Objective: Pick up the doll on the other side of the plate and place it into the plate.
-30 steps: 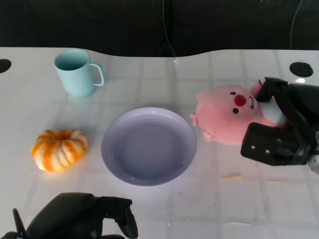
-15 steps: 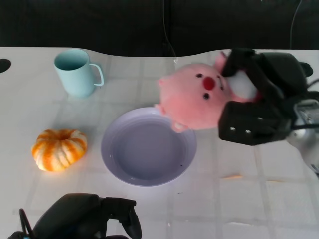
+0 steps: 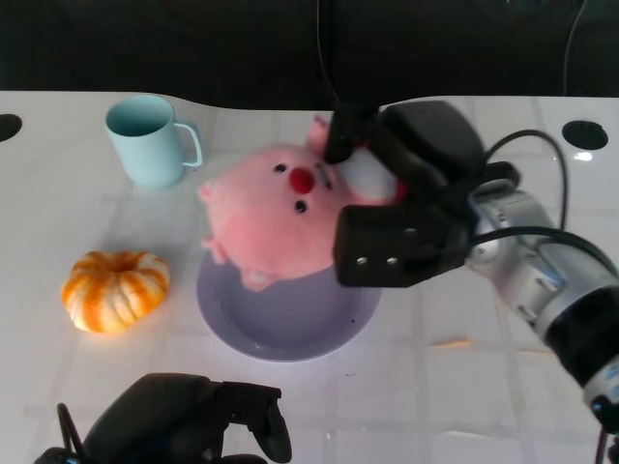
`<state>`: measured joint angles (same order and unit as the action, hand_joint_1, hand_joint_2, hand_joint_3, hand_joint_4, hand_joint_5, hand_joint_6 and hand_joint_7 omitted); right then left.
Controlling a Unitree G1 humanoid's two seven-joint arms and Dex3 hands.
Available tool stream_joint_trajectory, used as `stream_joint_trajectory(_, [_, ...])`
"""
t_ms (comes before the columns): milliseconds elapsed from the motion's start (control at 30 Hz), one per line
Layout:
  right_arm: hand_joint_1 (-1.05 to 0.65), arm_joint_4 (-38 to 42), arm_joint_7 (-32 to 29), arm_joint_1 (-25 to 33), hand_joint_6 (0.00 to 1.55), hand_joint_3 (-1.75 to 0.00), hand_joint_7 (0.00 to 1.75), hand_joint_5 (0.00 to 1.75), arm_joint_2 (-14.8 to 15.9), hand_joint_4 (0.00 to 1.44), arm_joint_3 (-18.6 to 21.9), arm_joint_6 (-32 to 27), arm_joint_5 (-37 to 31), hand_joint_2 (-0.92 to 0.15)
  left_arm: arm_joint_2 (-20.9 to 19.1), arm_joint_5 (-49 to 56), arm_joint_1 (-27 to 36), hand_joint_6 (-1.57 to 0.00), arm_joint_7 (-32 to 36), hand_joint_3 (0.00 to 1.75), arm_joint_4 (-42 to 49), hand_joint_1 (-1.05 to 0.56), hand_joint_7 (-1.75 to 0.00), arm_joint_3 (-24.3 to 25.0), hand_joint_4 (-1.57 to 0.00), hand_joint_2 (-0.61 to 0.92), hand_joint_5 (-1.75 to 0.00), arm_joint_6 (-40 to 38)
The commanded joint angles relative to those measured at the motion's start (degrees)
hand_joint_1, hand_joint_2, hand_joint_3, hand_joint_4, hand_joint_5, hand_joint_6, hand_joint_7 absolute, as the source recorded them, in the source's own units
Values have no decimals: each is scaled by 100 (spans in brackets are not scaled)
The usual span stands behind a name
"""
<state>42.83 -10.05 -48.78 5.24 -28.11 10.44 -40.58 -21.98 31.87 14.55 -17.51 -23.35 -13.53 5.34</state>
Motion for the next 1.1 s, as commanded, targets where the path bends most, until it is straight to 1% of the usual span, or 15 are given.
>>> stream_joint_trajectory(33, [-22, 139, 4, -273, 72, -94, 175, 175, -125, 92, -68, 107, -1, -47, -7, 0, -18, -74, 55, 33, -11, -29, -104, 12, -68, 92, -152, -30])
stream_joint_trajectory(167, [-22, 105, 204, -261, 70, -94, 174, 175, -229, 91, -232, 145, -58, -49, 16, 85, -34, -74, 52, 32, -40, -29, -104, -15, -68, 92, -152, -85])
stream_joint_trajectory(233, [-21, 59, 356, -201, 73, -87, 157, 175, -255, 84, -212, 122, 16, -50, 27, 95, -43, -74, 54, 31, -42, -28, -104, -20, -68, 92, -150, -97])
stream_joint_trajectory(300, [-23, 21, 588, -162, 85, -63, 106, 163, -244, 86, -193, 87, 73, -58, 32, 92, -48, -74, 31, 31, -54, -28, -104, -16, -68, 92, -148, -125])
stream_joint_trajectory(333, [-26, -11, 758, -153, 87, -47, 64, 144, -214, 85, -204, 59, 85, -67, 28, 95, -52, -74, 29, 31, -54, -28, -103, -14, -69, 92, -148, -122])
stream_joint_trajectory(367, [-29, -42, 942, -149, 87, -35, 40, 126, -172, 84, -221, 42, 94, -73, 30, 91, -51, -75, 19, 31, -62, -28, -103, -11, -70, 92, -148, -140])
stream_joint_trajectory(400, [-34, -71, 1073, -143, 82, -21, 18, 85, -145, 81, -225, 28, 96, -83, 33, 88, -50, -75, 13, 32, -67, -28, -103, -10, -70, 92, -148, -152])
stream_joint_trajectory(433, [-38, -133, 1278, -139, 76, -15, 10, 62, -88, 79, -247, 11, 82, -87, 27, 75, -50, -75, 12, 32, -61, -29, -103, -2, -70, 92, -148, -143])
stream_joint_trajectory(500, [-52, -288, 1670, -123, 55, -17, 2, 33, 21, 61, -283, -35, 57, -91, 9, 63, -51, -75, 22, 32, -45, -29, -103, 11, -70, 92, -148, -111])
stream_joint_trajectory(533, [-57, -425, 1936, -103, 46, -19, 1, 26, 101, 55, -309, -91, 41, -92, 2, 47, -49, -75, 28, 32, -26, -29, -103, 21, -70, 92, -147, -96])
stream_joint_trajectory(633, [-73, -841, 2533, -20, 25, -24, 0, 12, 337, 39, -393, -218, -40, -92, -6, 24, -46, -75, 27, 32, -2, -28, -103, 36, -70, 92, -147, -84])
stream_joint_trajectory(733, [-80, -1180, 3007, 41, 15, -26, 0, 7, 527, 32, -452, -305, -50, -92, -23, 33, -48, -75, 18, 33, 5, -28, -103, 36, -70, 92, -148, -74])
stream_joint_trajectory(867, [-85, -1672, 3402, 200, 12, -27, 0, 5, 769, 29, -382, -343, 21, -92, -28, 61, -52, -74, 9, 33, 1, -29, -104, 21, -69, 92, -148, -92])
stream_joint_trajectory(967, [-86, -2054, 3449, 404, 15, -25, 2, 6, 988, 32, -254, -246, 109, -92, -22, 71, -53, -74, 8, 34, -12, -30, -104, 11, -69, 92, -148, -104])
stream_joint_trajectory(1100, [-79, -2952, 3457, 967, 23, -24, 4, 9, 1377, 38, 133, -237, 337, -92, -10, 77, -47, -73, 42, 33, -8, -29, -105, 0, -69, 92, -148, -75])
